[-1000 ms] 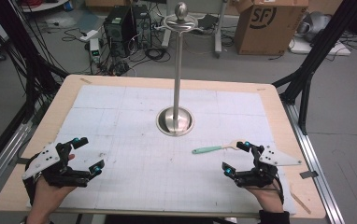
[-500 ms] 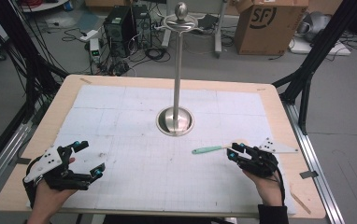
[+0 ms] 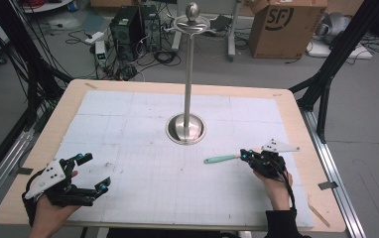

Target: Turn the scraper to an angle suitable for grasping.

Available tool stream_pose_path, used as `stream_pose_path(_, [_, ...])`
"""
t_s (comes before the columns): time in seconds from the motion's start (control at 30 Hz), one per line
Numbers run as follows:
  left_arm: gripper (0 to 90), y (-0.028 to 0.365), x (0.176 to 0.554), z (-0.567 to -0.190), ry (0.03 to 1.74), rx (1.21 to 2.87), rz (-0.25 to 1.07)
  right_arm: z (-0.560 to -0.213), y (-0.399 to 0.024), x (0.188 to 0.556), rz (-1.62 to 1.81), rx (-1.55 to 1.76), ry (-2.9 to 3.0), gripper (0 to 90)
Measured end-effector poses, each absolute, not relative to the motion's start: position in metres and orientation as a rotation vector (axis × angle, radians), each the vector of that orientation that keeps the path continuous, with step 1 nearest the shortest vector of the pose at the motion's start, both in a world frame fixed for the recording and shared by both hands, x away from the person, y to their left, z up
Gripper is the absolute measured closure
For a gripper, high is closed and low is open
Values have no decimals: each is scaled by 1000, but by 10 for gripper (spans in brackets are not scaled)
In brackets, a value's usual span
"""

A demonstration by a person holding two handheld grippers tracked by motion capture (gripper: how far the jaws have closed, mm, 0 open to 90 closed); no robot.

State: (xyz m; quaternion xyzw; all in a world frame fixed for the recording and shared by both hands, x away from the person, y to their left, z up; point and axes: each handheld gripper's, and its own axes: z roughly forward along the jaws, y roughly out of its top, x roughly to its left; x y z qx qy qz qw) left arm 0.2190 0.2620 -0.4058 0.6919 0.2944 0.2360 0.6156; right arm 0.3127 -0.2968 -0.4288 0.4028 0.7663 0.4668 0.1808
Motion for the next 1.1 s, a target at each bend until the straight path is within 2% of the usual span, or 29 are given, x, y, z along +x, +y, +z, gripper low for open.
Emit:
stream_pose_path(0.4, [18,260,217,-407,683,1608,546,-432,-290,338,1150,1175,2229,894])
stream_pose_path(1.1, [18,257,211,-408,678,1628,559,-442,-288,354,1017,1204,2235,895])
